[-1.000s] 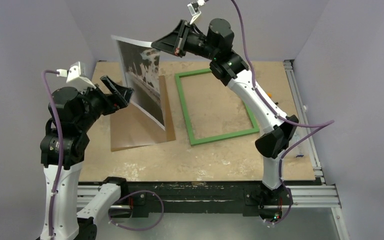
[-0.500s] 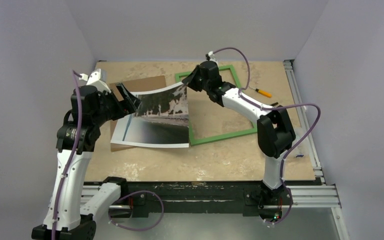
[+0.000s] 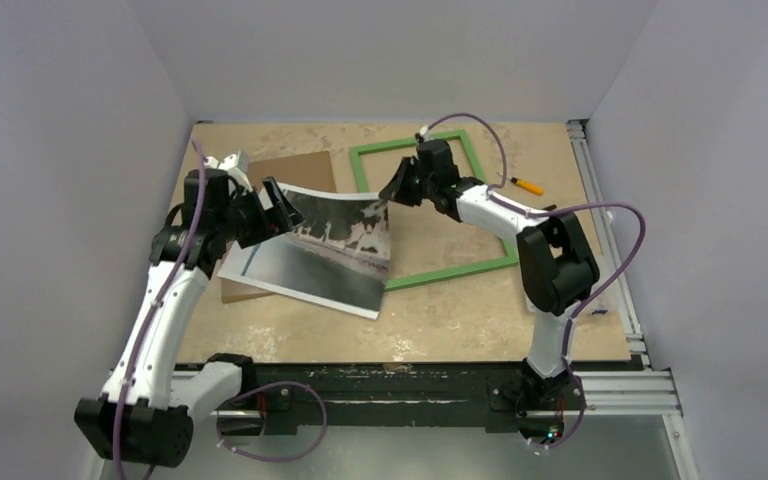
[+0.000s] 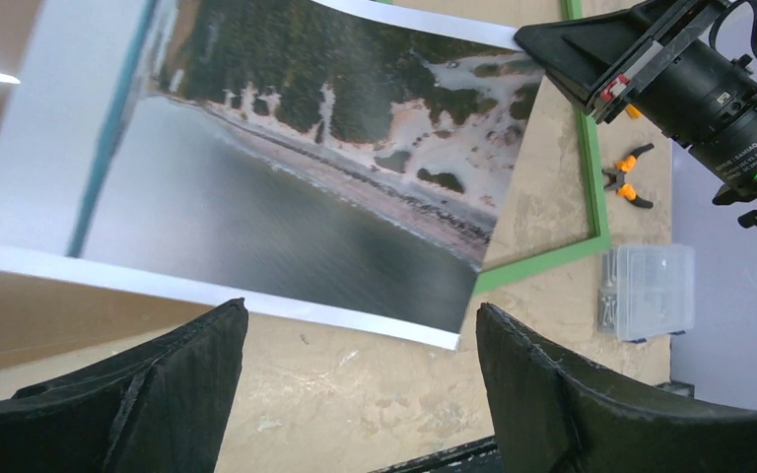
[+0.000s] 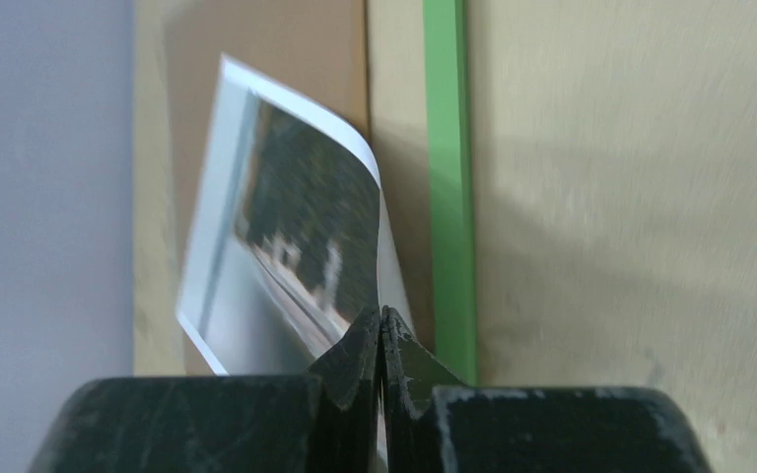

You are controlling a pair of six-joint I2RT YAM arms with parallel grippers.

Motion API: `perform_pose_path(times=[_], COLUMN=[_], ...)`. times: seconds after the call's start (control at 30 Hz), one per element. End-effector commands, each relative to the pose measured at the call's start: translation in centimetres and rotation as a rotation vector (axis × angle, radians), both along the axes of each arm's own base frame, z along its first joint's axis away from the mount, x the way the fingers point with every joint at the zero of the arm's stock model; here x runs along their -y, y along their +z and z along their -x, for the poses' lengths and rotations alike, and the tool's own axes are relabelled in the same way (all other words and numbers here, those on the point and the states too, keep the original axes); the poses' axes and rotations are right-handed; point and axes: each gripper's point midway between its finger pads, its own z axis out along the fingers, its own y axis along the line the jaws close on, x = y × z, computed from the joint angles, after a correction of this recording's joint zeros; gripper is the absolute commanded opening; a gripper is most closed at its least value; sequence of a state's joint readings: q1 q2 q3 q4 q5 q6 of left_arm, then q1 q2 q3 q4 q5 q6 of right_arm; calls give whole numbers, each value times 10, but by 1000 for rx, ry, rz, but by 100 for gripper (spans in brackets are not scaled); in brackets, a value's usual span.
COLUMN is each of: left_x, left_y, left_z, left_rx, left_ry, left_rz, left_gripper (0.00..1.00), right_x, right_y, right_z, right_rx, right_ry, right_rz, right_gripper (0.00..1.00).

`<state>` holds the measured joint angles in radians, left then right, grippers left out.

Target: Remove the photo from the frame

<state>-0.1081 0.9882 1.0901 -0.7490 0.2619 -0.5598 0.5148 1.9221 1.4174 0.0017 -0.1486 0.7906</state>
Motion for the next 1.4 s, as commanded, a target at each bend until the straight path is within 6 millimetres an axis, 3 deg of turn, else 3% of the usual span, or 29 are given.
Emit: perform_pose_path(times=[0.0, 0.07, 0.23, 0.63, 0.8, 1.2, 1.37], left_x=[32, 39, 44, 35, 35, 33, 34], left_y=[-37, -64, -103, -154, -160, -143, -131], left_z=[-24, -34, -45, -45, -43, -45, -43], left_rx=[-124, -249, -403, -497, -498, -434, -403], left_ry=[-106, -122, -103, 9, 18, 23, 12], left_rz=[111, 131, 155, 136, 144, 145, 153], left_gripper=[82, 81, 80, 80, 80, 79, 80], right_x=[-10, 0, 5, -14, -24, -44, -57], right_y=[-34, -46, -59, -57, -60, -69, -73], right_z=[93, 109, 136, 160, 157, 151, 148], right_rx=[-181, -203, -202, -226, -249, -271, -282], right_ry=[346, 404, 556, 716, 756, 897, 940], right_rz=[2, 56, 71, -101, -137, -145, -132], right_gripper=[0, 0, 4, 25, 30, 37, 33])
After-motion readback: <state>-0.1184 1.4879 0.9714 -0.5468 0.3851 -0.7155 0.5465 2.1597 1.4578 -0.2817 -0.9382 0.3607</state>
